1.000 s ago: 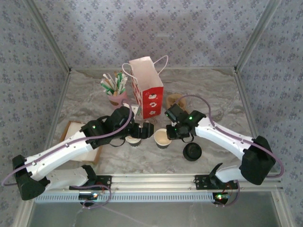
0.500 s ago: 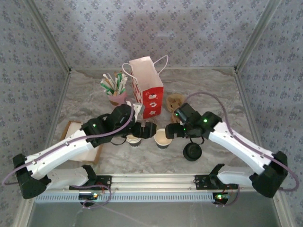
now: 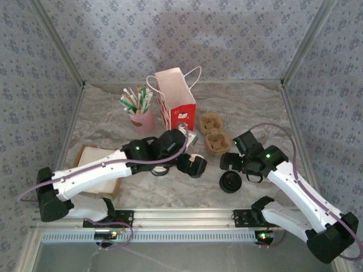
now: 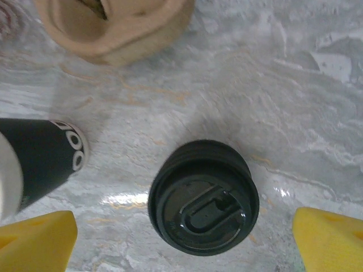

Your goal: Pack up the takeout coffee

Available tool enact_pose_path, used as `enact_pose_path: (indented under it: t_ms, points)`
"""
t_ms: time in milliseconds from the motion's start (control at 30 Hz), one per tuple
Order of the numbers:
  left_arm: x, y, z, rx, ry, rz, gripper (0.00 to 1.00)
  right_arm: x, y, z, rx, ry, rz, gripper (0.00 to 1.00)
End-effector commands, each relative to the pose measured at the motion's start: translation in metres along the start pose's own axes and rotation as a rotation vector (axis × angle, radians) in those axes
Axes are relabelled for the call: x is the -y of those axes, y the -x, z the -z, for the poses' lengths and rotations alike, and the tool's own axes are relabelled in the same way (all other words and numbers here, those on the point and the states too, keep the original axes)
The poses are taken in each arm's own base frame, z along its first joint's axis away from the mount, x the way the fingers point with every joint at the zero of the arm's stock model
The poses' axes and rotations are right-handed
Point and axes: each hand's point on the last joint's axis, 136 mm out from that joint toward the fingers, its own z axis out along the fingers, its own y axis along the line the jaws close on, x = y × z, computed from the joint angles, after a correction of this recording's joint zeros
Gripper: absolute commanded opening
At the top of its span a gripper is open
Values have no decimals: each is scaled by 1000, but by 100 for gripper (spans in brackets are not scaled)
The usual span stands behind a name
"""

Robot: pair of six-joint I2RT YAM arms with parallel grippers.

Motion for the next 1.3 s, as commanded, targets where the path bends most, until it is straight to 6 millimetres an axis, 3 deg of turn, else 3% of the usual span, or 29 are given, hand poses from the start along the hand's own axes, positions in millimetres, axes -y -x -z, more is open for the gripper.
enact_pose_path:
  t_ms: [0,233,600,1267]
  points:
    - [14,5,-4,20,-23,-50,99,9,-6,-4,-16,-41,-16,98]
    - [15,-3,-14,20,-50,-63,99,8,-27,-26,-74,-28,-73,95]
    - [10,-10,-15,8,-38,-81,99,5,-41,-45,-106,14,-85,88]
    - [11,-10,-16,8,-42,-80,99,11,-54,-62,-148,-3,-102,82]
